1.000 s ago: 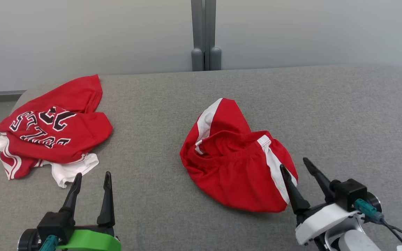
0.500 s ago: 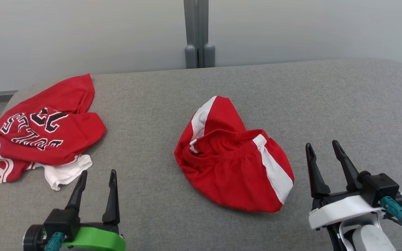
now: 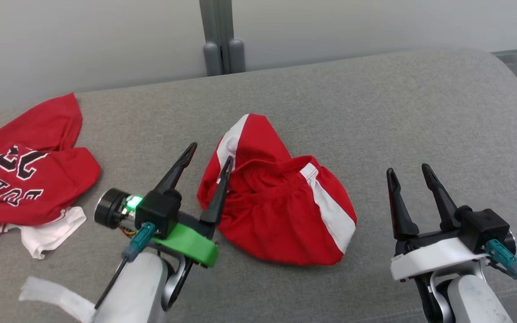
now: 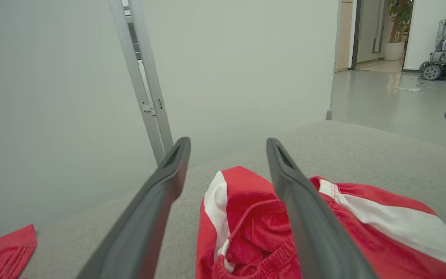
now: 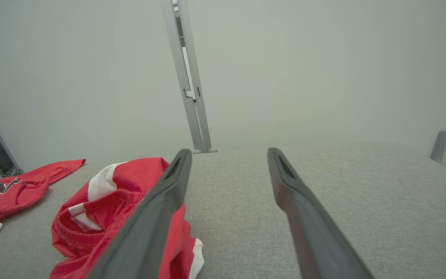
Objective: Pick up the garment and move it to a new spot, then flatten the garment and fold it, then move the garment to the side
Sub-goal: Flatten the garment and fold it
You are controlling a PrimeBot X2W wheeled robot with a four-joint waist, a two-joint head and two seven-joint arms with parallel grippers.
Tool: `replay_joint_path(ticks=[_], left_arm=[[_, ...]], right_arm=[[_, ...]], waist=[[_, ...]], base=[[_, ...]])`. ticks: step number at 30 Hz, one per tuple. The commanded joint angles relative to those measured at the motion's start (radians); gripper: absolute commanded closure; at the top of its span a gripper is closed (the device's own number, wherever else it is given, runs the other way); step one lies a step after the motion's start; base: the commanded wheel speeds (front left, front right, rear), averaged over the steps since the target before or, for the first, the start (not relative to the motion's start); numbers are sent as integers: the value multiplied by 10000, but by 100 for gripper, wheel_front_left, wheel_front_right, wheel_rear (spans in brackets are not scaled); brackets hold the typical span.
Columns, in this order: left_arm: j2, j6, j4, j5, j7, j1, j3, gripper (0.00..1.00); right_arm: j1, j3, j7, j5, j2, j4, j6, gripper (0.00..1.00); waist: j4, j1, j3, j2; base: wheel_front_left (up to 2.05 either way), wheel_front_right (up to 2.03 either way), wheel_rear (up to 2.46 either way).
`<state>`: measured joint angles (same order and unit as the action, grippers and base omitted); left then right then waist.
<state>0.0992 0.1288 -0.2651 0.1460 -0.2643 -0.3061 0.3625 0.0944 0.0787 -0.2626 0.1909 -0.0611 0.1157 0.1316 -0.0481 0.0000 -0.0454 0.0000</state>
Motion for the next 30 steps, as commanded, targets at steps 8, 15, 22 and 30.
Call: replay_joint_path(ticks=[8,15,22,30], left_arm=[[355,29,-1318,624,14,-2237,1928,0],[657,29,-2730,1311,148,-3357,3382,0],[645,28,-4174,2088,384,-3993,4905,0],[540,28,-5039,3359,432,-4285,6219,100]], right_arm=[[438,-80,-31,26,56,-96,-17,0],[603,-100,-33,99,88,-87,-17,0],[746,-92,-33,98,102,-45,-17,0],[708,19,-33,177,104,-7,-17,0]], waist=[[-1330,0,-996,0],[-1978,0,-1391,0],[-2171,0,-1548,0],[-2210,0,-1435,0]], base=[[0,0,0],[0,0,0],[0,0,0],[0,0,0]])
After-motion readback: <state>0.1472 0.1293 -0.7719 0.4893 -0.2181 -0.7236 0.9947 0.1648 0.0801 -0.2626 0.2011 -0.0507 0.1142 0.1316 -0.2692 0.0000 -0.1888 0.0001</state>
